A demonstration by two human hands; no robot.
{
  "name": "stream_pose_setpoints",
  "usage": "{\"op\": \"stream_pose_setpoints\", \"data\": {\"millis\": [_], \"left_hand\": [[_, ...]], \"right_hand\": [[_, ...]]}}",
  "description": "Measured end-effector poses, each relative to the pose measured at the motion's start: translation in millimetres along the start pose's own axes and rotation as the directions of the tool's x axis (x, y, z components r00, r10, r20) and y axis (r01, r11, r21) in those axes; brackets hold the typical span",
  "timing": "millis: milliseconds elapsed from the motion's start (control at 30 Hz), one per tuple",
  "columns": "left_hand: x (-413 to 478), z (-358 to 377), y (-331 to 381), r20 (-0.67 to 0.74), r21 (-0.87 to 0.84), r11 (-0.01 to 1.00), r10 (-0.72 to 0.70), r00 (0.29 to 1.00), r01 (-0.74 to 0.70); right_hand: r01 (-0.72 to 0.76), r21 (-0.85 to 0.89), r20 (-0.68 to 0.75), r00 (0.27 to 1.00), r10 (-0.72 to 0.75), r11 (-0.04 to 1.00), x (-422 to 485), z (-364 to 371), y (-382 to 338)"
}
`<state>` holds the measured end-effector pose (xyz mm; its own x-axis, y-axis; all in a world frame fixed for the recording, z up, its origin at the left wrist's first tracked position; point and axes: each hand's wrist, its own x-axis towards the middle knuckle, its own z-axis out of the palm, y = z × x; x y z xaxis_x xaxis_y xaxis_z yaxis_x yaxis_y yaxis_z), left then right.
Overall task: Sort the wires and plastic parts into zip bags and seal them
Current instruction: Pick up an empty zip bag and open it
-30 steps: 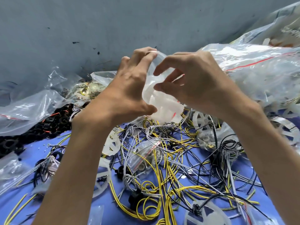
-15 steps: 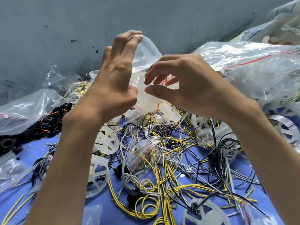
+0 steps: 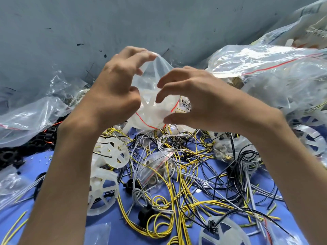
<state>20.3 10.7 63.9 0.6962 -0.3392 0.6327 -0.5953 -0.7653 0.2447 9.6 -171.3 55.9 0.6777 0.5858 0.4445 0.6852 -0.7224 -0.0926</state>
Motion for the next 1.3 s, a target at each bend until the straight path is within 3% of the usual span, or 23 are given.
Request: {"op": "stream_pose_setpoints", "data": {"millis": [167, 333, 533, 700, 967, 1067, 1200, 1300], "left_hand": [[-0.2, -2.6, 2.4, -0.012, -0.016, 1.000, 0.008, 1.000, -0.008], [-0.2, -5.4, 6.4, -0.064, -0.037, 0.999, 0.001, 0.998, -0.004], [-2.9, -9.0, 8.5, -0.133, -0.140, 0.983, -0.136, 0.982, 0.117], [-2.1, -13.4, 3.0, -0.212, -0.198, 0.972, -0.168, 0.963, 0.127], [1.1, -13.4, -22.6, -0.028, -0.452, 0.870, -0.234, 0.972, 0.197], [-3.5, -7.8, -45.3, 0.161, -0.356, 0.878, -0.281, 0.946, 0.321], [-4.0, -1.4, -59.0, 0.210, -0.394, 0.777, -0.445, 0.871, 0.491], [-8.4, -2.8, -70.0, 0.371, -0.134, 0.830, -0.464, 0.804, 0.541]], "right_hand": [[-0.004, -0.106, 0.015, 1.000, 0.006, 0.994, 1.6, 6.1, 1.0], [0.011, -0.093, -0.020, 1.000, -0.013, 0.996, 0.2, 3.9, 4.6], [0.043, 0.023, 0.031, 0.999, -0.044, 0.999, -0.2, 0.9, -2.2], [0.090, 0.014, 0.020, 0.996, -0.090, 0.996, 0.9, 1.6, -0.5], [0.062, 0.002, -0.027, 0.998, -0.062, 0.998, 1.2, 3.0, 5.6], [0.056, -0.026, -0.028, 0.998, -0.057, 0.998, 1.5, 4.3, 5.6], [-0.007, -0.063, -0.032, 0.999, 0.005, 0.998, 0.1, 4.6, 9.5], [-0.056, -0.084, -0.018, 0.998, 0.055, 0.995, -0.3, 4.8, 14.4]]}}
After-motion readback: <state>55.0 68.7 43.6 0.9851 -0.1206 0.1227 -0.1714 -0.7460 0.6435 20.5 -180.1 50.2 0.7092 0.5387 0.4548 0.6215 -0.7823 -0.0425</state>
